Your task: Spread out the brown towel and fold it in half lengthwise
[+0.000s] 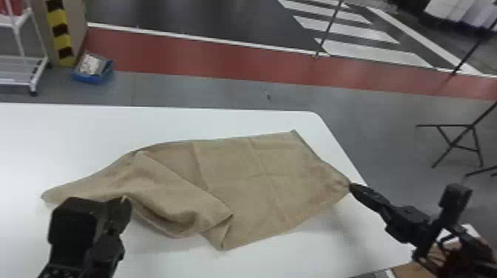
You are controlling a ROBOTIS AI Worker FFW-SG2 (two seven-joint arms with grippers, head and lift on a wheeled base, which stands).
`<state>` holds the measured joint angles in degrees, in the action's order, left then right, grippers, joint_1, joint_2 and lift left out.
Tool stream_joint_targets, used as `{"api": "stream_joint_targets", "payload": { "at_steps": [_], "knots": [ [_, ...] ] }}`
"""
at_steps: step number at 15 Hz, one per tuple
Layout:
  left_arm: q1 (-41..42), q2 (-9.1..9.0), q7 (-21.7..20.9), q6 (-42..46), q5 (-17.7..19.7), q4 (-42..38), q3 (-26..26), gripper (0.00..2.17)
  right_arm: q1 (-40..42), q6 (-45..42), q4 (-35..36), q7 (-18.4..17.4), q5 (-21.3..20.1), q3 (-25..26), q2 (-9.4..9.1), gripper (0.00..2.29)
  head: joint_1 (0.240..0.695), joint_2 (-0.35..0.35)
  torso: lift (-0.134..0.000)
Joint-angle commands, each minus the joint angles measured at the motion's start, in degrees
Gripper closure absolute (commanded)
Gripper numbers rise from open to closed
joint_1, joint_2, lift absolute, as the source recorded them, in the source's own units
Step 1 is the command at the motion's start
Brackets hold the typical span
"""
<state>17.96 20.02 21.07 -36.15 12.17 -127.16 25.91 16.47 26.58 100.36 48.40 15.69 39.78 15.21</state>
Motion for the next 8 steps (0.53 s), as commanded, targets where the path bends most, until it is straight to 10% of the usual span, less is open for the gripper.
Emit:
{"api": "stream_joint_targets", "payload": {
  "at_steps": [1,8],
  "knots": [
    [2.3,2.21,-0.1,-6.5,0.1,-6.6,-5.5,1.74,0.7,0.8,1.9,0.0,0.7,2.4,0.17,1.42,0.695,-0.35,-0.128],
    [2.8,2.65,-0.8,-23.9,4.5,-17.0,-22.0,1.74,-1.4,14.2,8.4,0.2,3.3,5.7,2.54,1.42,0.695,-0.35,-0.128]
  ]
}}
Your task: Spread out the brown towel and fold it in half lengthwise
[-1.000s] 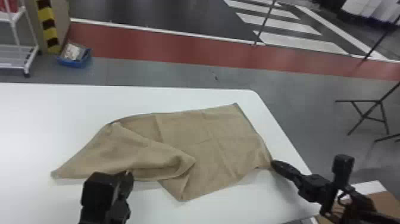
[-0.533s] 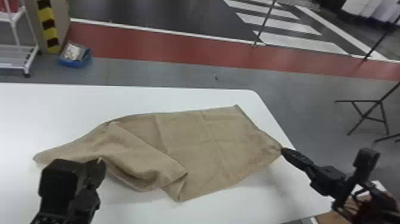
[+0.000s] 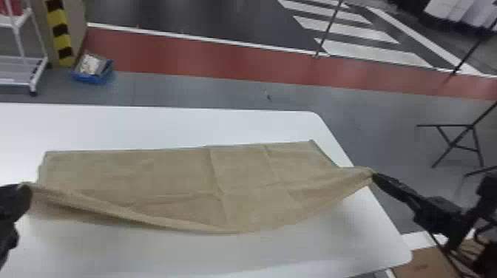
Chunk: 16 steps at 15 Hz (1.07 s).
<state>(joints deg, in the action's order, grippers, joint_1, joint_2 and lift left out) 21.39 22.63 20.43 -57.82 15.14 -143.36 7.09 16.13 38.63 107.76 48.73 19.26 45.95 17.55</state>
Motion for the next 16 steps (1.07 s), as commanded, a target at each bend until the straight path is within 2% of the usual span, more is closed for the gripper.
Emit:
{"api": "stream_joint_targets", "payload": {
  "at_steps": [1,3,8,10,13,16],
  "knots": [
    [-1.1,0.04,-0.6,-3.1,2.9,-0.8,-4.8,1.74,-1.8,3.2,1.4,-0.3,-0.5,-1.2,0.2,1.42,0.695,-0.35,-0.128],
    [-3.3,-0.13,-1.4,-4.4,4.3,0.0,-5.5,1.74,-4.2,3.3,1.1,-0.8,-1.2,-3.7,0.29,1.42,0.695,-0.336,-0.128],
    [-14.5,-2.95,-3.9,-2.3,6.6,13.9,-4.6,1.74,-16.2,3.7,-5.2,-3.9,-6.3,-14.1,0.46,1.42,0.695,-0.248,-0.128],
    [-19.4,-3.3,-4.0,0.0,7.0,18.5,-4.8,1.74,-20.1,3.7,-8.0,-5.5,-6.6,-15.6,0.29,1.42,0.695,-0.204,-0.128],
    [-25.8,-3.12,-5.3,0.4,7.5,24.1,-5.2,1.74,-26.5,3.7,-13.6,-6.2,-7.8,-16.5,0.73,1.42,0.695,-0.174,-0.128],
    [-30.2,-2.95,-5.7,0.7,7.5,28.4,-5.7,1.74,-31.8,2.1,-20.1,-6.8,-7.9,-16.9,2.13,1.42,0.654,-0.155,-0.128]
  ]
}}
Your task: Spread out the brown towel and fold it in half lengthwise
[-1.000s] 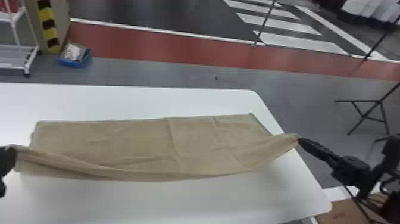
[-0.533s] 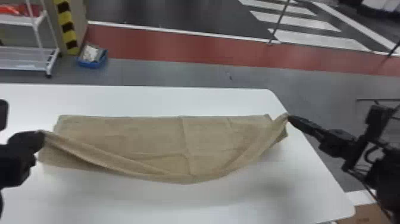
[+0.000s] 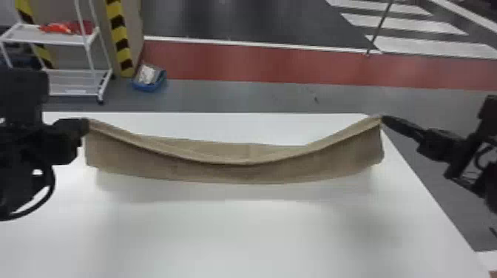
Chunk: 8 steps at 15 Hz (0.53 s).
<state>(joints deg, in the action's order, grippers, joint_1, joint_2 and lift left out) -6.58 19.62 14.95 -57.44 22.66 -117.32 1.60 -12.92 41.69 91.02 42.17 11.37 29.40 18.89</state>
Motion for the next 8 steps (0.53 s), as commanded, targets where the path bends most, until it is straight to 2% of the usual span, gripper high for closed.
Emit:
{"api": "stream_joint_targets", "payload": {
  "at_steps": [1,2,4,6,8],
  "knots": [
    [-4.9,0.06,-0.5,1.2,-0.1,5.3,0.2,1.74,-5.4,-4.3,-7.4,-0.4,0.0,-1.1,1.5,1.42,0.645,-0.153,-0.128],
    [-7.4,-0.11,-1.2,4.4,-0.1,8.6,0.7,1.74,-7.7,-8.3,-11.0,-0.6,0.2,-1.8,2.03,1.42,0.636,-0.152,-0.128],
    [-12.5,-0.29,-1.4,10.0,0.0,15.2,2.1,1.74,-13.2,-17.1,-19.8,-1.7,0.3,-3.3,2.9,1.42,0.587,-0.151,-0.128],
    [-15.3,-0.64,-1.6,10.9,0.1,17.4,2.5,1.74,-16.6,-21.0,-24.2,-2.1,0.1,-3.9,3.17,1.42,0.549,-0.151,-0.128],
    [-16.9,-0.55,-1.7,10.9,0.1,17.3,2.6,1.74,-19.5,-24.0,-27.0,-2.4,0.9,-4.8,4.49,1.42,0.496,-0.152,-0.128]
  ]
}}
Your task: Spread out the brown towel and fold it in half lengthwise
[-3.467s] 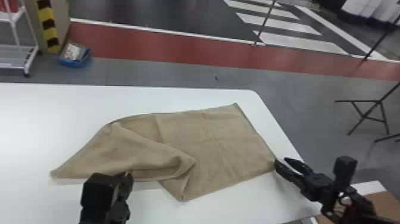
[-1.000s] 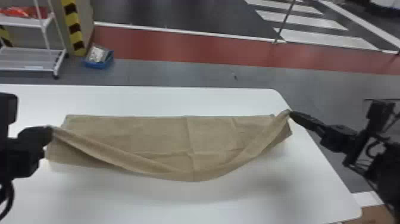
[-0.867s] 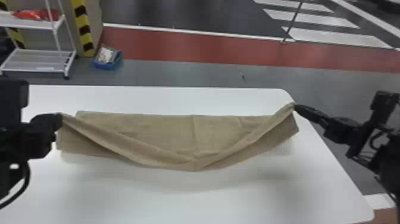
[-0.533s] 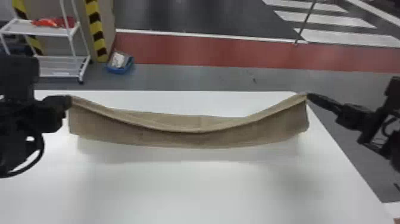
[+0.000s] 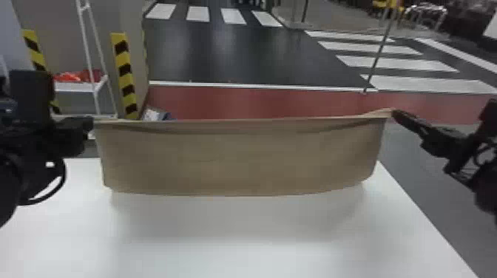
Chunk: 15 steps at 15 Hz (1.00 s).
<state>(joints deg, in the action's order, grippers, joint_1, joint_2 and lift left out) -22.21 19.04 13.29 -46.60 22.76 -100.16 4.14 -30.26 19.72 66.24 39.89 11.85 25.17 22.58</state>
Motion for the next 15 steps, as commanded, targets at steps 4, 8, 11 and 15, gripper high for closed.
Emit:
{"api": "stream_joint_targets", "payload": {
  "at_steps": [4,8,11,15],
  "knots": [
    [-1.7,0.56,0.5,-7.5,0.8,-7.9,-2.4,1.74,-4.6,-1.8,-5.2,-0.2,6.1,-0.2,3.96,1.42,0.441,-0.163,-0.128],
    [9.6,0.74,1.3,-19.1,-0.7,-24.0,-5.8,1.74,9.3,4.0,5.7,0.6,12.8,0.9,5.28,1.42,0.43,-0.184,-0.128],
    [19.0,-0.05,1.2,-22.6,-1.0,-30.9,-7.1,1.74,20.9,4.8,14.1,1.0,13.6,4.2,4.84,1.42,0.537,-0.19,-0.128],
    [28.4,-1.02,0.8,-27.2,-3.1,-38.0,-7.1,1.74,29.9,11.2,21.0,3.9,14.7,9.2,3.87,1.42,0.649,-0.222,-0.128]
  ]
}}
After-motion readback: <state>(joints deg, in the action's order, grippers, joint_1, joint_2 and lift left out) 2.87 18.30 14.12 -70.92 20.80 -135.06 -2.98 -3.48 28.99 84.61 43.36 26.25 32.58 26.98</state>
